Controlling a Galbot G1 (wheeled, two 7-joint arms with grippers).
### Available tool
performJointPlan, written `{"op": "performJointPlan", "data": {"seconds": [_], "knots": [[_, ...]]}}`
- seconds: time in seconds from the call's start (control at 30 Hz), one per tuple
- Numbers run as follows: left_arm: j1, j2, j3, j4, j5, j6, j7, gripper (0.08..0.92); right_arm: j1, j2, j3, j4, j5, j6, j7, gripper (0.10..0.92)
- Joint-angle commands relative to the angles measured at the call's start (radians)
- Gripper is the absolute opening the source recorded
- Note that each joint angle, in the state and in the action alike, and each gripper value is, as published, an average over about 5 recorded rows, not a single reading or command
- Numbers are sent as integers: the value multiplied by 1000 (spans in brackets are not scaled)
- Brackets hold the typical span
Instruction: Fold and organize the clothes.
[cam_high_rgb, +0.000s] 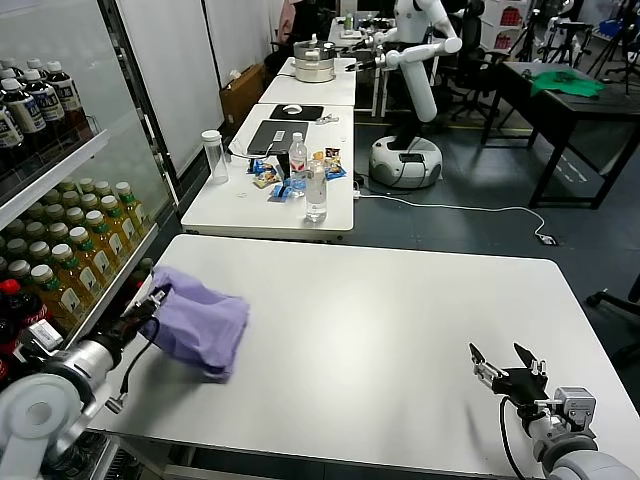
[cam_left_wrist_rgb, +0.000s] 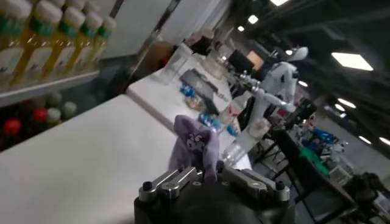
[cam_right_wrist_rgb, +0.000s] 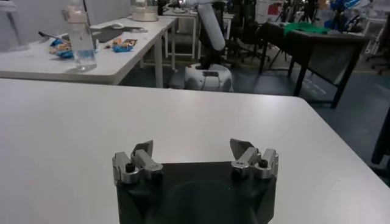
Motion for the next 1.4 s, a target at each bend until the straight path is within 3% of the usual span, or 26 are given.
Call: {"op": "performJointPlan", "data": {"seconds": [0.03, 0.17, 0.27, 0.53, 0.8, 1.07, 1.2, 1.4], "knots": [[-13, -72, 384, -173, 473, -21, 22, 137, 13, 14, -27, 12, -17, 0, 1, 823], [-63, -210, 648, -68, 827, -37, 21, 137, 16, 22, -36, 18, -31, 1, 0, 823], [-86, -291, 768, 15, 1008, -34, 6, 137, 16, 23, -38, 20, -34, 3, -1, 823], [-71, -395, 944, 103, 1235, -13, -19, 137, 28, 16, -41, 19, -33, 8, -4, 823], [-47, -377, 951, 77, 1279, -135, 68, 177, 61, 10, -68, 6, -33, 8, -7, 823], [73, -316, 881, -84, 1171, -222, 92, 400, 117, 29, -157, 0, -25, 4, 5, 823], [149, -274, 759, -150, 1143, -236, 86, 513, 183, 68, -296, -43, -31, -1, 25, 823], [207, -203, 546, -133, 1109, -259, 39, 686, 297, 171, -504, -164, -53, -4, 64, 823]]}}
